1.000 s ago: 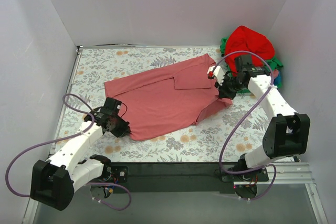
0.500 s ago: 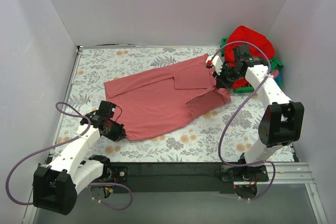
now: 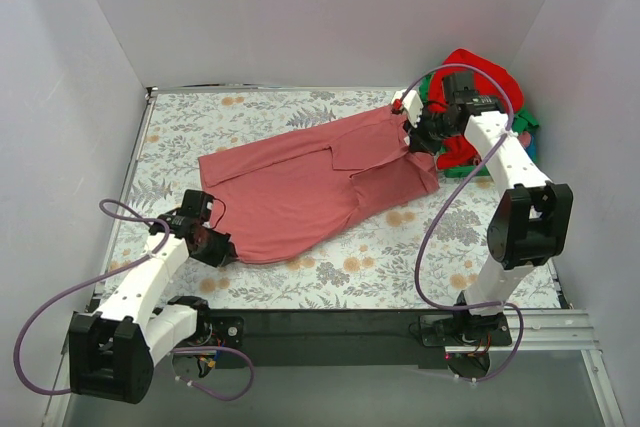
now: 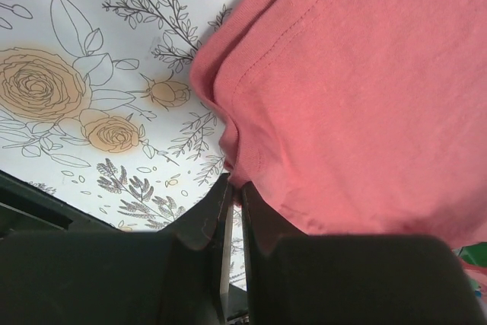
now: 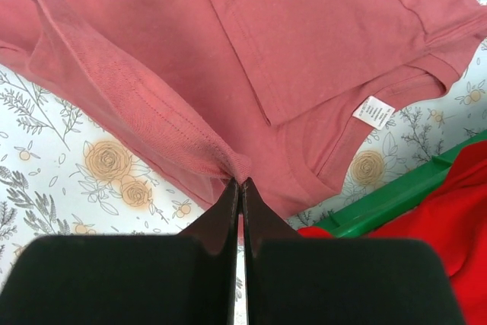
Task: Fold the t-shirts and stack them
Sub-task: Fold the tshirt
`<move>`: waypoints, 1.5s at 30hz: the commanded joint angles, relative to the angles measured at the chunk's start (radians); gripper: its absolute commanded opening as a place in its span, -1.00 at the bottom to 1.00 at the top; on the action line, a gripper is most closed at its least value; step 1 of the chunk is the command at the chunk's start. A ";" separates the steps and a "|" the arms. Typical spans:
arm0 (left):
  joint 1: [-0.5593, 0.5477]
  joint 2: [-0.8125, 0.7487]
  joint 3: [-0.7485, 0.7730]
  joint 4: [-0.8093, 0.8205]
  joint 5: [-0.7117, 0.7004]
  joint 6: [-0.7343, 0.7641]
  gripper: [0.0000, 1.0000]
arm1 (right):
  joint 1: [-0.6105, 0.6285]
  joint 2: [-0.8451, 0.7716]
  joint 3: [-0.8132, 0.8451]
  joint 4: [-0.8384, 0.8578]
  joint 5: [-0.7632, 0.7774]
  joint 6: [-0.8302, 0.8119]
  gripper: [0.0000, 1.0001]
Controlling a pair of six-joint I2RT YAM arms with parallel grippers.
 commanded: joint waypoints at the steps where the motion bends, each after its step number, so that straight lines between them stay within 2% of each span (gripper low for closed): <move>1: 0.015 0.003 0.060 -0.016 0.003 -0.018 -1.00 | 0.002 0.014 0.069 0.031 -0.010 0.023 -0.97; 25: 0.113 0.188 0.149 0.117 0.036 0.038 -1.00 | 0.002 0.138 0.232 0.081 -0.016 0.091 -0.97; 44: 0.155 0.195 0.181 0.116 0.023 0.081 -1.00 | 0.000 0.212 0.334 0.118 0.015 0.143 -0.97; 45: 0.188 0.194 0.180 0.114 0.019 0.081 -1.00 | 0.002 0.218 0.334 0.120 0.019 0.146 -0.97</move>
